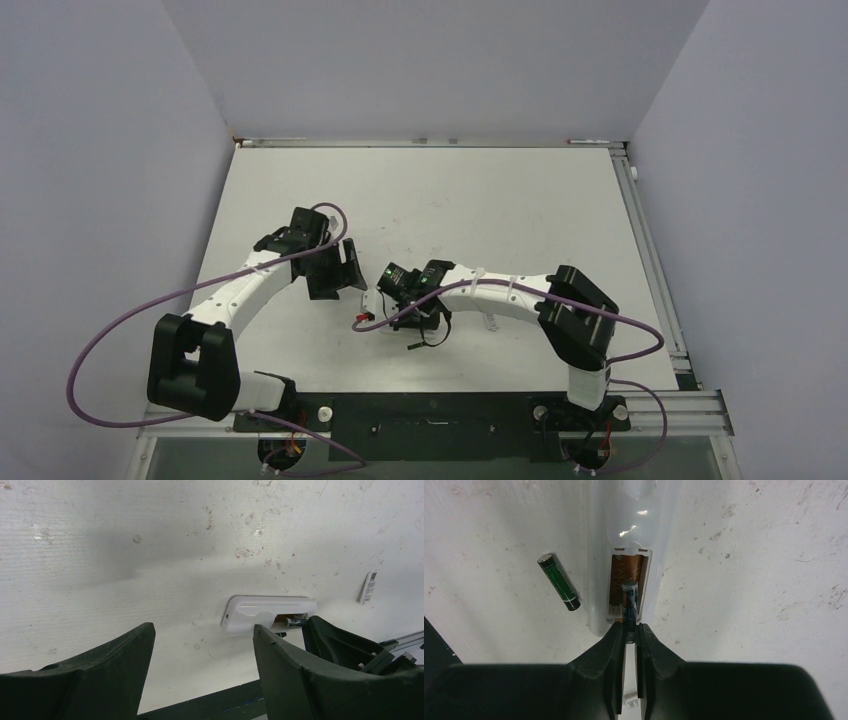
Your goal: Load the batteries into the remote control
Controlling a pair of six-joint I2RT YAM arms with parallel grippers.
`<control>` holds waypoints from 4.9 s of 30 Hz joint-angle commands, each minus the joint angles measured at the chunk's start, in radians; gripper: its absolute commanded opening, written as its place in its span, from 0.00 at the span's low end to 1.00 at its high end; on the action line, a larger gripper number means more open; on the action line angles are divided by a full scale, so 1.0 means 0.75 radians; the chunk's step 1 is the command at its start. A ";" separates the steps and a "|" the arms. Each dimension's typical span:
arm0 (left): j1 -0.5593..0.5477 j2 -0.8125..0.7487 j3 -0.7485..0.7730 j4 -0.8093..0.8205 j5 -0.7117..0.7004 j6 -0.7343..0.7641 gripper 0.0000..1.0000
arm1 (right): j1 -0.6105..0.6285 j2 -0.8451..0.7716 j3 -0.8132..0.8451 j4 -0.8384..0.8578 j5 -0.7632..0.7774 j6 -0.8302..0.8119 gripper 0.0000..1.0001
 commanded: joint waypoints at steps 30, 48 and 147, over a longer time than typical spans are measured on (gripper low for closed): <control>0.086 -0.040 -0.009 0.055 0.093 0.024 0.70 | 0.031 0.081 0.130 -0.049 -0.063 0.051 0.17; 0.094 -0.037 -0.013 0.060 0.102 0.024 0.70 | 0.032 0.051 0.133 -0.023 -0.064 0.079 0.19; -0.252 0.144 -0.229 0.399 0.112 -0.230 0.68 | -0.063 -0.196 -0.324 0.634 0.115 1.322 0.09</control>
